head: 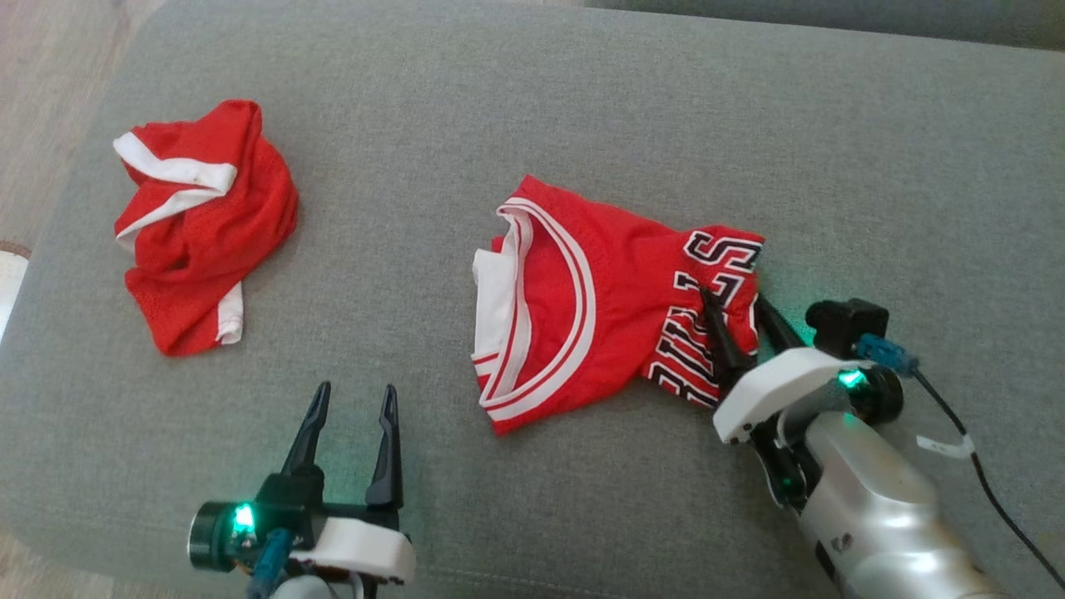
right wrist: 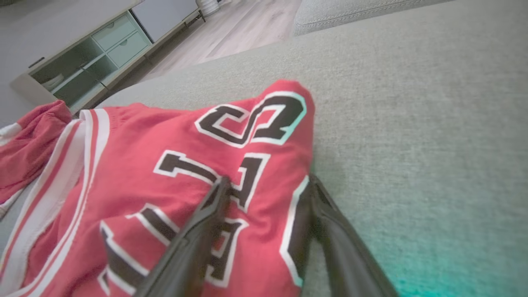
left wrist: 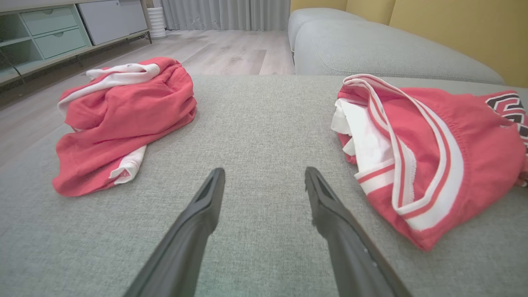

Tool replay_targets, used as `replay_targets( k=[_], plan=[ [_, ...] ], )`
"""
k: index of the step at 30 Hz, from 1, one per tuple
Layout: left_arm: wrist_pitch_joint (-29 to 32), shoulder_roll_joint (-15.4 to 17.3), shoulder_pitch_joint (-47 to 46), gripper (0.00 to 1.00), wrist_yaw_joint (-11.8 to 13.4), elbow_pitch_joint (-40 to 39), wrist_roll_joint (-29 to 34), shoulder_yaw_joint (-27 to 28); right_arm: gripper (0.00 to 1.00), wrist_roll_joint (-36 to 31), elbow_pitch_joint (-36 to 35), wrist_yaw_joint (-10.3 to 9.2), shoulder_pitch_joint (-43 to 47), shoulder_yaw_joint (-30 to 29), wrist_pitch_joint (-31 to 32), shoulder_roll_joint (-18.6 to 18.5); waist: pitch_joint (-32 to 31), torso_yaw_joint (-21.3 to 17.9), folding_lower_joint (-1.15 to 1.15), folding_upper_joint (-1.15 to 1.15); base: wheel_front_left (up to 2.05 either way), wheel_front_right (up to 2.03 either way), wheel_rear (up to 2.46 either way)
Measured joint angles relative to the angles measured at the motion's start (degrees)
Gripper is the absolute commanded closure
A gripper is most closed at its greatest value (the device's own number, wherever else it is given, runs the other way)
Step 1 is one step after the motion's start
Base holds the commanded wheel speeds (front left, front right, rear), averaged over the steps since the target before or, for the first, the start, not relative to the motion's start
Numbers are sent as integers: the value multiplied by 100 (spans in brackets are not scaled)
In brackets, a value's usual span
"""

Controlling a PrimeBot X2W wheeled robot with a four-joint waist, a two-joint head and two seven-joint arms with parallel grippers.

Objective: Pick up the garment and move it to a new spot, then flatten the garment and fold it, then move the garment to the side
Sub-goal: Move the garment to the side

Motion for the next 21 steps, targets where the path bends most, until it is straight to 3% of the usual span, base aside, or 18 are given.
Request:
replay_targets(
  k=[4,10,21],
  plan=[
    [0,1,-59,0,2,-8,-53,-41,100,144,-54,1,-74,24,8,35,10,-73,0,0,0,0,0],
    [0,1,-62,0,-19,-83,-53,-42,100,-179,-287,2,94,-651,67,164,-75,-430,1,0,0,0,0],
    [0,7,-294,0,-118,-162,-34,-151,100,-446,-781,2,369,-797,77,145,-243,-2044,0,0,0,0,0]
  ],
)
